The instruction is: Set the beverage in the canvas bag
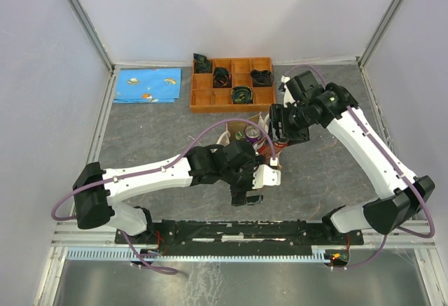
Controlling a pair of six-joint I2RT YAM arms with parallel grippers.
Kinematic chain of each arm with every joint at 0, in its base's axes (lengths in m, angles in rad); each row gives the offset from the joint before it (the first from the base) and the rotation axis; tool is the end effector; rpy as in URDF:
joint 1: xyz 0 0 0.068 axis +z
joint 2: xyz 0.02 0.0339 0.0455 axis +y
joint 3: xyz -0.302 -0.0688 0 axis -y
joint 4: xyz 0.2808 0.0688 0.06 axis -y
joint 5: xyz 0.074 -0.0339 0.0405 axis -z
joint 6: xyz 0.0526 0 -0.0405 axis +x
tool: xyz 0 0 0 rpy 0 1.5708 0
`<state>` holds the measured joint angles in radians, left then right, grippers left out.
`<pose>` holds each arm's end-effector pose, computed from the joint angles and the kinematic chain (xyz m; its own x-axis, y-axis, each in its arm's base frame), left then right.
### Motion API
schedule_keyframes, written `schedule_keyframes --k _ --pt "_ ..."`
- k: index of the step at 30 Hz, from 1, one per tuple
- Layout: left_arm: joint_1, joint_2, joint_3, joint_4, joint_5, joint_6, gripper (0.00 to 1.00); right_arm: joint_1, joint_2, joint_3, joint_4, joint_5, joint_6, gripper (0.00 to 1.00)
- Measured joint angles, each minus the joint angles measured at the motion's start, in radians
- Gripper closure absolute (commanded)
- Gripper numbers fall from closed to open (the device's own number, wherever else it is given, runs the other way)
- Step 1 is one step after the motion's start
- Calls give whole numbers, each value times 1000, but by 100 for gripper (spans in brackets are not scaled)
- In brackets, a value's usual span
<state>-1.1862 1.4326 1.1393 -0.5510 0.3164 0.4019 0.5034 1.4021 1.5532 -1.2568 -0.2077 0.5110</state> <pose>0.1150 -0.3277 0.2962 0.1168 0.7022 -0.7023 0.9918 -0.1192 0.0458 0.2524 0.1514 0.4007 -0.9534 0.0213 -0.3011 -0.0995 0.9196 0.3801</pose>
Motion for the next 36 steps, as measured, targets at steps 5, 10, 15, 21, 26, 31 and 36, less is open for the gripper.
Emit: schedule_keyframes --k 5,10,15,21,26,31,36 --pt "0 0 0 0 0 0 7 42 22 -7 0 29 4 100" --pt "0 -1 0 0 0 0 7 82 28 -38 0 44 16 100" --pt "0 -5 0 -1 0 0 7 115 34 -69 0 58 29 100" --pt "-1 -10 0 -5 1 0 7 140 34 -94 8 82 47 100" --pt "-3 -11 5 -13 -2 0 6 150 33 -119 28 108 66 100" --pt "-5 -30 50 -45 -19 -4 5 166 34 -144 39 121 76 100" --pt "16 -129 93 -43 -32 -25 6 182 46 -149 42 135 78 100"
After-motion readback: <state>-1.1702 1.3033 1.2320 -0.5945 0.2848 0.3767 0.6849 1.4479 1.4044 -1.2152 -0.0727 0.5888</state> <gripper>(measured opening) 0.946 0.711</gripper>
